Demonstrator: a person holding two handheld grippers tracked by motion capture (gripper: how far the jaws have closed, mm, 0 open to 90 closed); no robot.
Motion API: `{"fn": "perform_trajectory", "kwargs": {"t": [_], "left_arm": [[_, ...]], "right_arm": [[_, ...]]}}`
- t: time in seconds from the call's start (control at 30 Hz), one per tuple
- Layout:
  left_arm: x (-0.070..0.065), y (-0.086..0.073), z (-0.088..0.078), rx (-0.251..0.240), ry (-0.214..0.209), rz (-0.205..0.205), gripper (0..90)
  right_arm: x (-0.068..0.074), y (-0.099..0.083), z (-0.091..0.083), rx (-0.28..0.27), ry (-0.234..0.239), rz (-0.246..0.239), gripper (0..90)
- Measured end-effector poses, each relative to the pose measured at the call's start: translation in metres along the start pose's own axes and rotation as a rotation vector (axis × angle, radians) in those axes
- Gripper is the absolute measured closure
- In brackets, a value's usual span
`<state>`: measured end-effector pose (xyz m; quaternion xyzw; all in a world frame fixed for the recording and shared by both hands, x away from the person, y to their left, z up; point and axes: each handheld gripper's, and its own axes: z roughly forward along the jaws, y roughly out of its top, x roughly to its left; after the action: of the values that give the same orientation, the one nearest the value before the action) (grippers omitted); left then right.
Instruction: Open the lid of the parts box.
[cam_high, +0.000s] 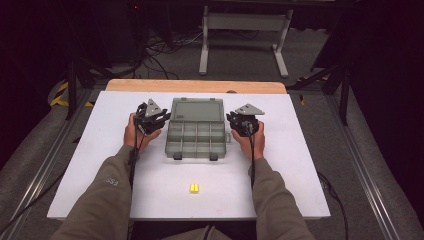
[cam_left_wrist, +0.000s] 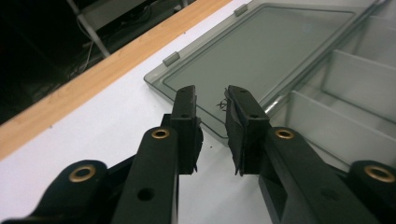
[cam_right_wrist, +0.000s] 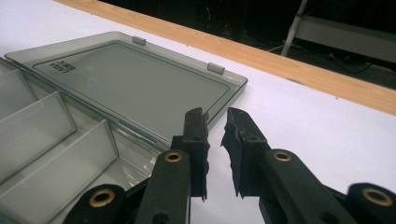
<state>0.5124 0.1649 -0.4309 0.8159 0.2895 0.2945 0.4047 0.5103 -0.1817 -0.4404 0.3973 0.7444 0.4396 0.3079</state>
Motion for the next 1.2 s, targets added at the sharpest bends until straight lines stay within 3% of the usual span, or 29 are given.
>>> {"fn": "perform_trajectory", "kwargs": {"t": [0.47,0.7,0.83,0.97,1.1,1.13,1.2], "left_arm": [[-0.009,0.008,-0.043,-0.061,-0.015,0.103,69.0],[-0.024,0.001,-0.065,-0.117,-0.048,0.108,65.8],[-0.035,-0.010,-0.075,-0.125,-0.050,0.129,63.2],[-0.041,-0.022,-0.082,-0.175,-0.070,0.070,60.2],[-0.049,-0.029,-0.087,-0.172,-0.067,0.088,56.7],[-0.051,-0.031,-0.088,-0.183,-0.075,0.077,55.4],[-0.056,-0.033,-0.090,-0.177,-0.087,0.095,54.7]], "right_arm": [[0.008,0.009,-0.039,-0.054,0.060,-0.080,77.0],[0.015,0.006,-0.062,-0.082,0.094,-0.098,75.2],[0.021,0.001,-0.074,-0.094,0.110,-0.132,74.5],[0.028,-0.008,-0.079,-0.111,0.120,-0.128,74.4],[0.035,-0.018,-0.081,-0.107,0.136,-0.134,72.7],[0.036,-0.019,-0.082,-0.107,0.142,-0.130,72.2],[0.040,-0.022,-0.083,-0.106,0.156,-0.132,71.2]]}}
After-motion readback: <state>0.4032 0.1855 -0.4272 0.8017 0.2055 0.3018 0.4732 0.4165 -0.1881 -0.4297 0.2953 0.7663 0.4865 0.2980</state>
